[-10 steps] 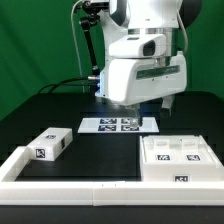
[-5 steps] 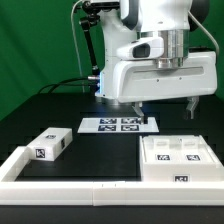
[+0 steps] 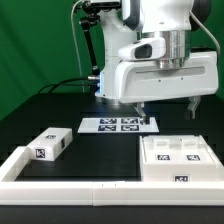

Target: Assemble cabinet

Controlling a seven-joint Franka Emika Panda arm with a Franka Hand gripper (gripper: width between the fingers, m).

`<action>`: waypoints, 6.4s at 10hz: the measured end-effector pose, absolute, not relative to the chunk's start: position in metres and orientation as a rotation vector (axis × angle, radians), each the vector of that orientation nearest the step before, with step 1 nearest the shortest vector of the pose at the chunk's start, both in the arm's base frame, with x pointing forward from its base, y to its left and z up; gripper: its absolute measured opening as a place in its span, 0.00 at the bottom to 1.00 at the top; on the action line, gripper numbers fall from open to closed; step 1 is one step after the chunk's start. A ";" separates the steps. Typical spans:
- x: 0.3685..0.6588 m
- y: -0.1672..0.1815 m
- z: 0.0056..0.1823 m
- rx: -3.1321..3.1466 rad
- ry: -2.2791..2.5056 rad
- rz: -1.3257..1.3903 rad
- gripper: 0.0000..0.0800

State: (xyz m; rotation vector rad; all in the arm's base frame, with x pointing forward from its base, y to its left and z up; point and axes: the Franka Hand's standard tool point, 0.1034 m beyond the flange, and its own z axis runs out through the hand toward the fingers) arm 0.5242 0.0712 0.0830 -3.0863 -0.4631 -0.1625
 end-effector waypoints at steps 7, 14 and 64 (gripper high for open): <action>0.522 0.072 0.079 -3.052 0.177 -0.139 1.00; 0.503 0.083 0.047 -3.039 0.078 -0.181 1.00; 0.537 0.076 0.120 -3.061 -0.331 -0.251 0.00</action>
Offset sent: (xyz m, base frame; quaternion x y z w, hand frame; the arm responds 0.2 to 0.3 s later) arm 0.0106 -0.0227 -0.0031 -0.0212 -0.0230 0.2282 0.9731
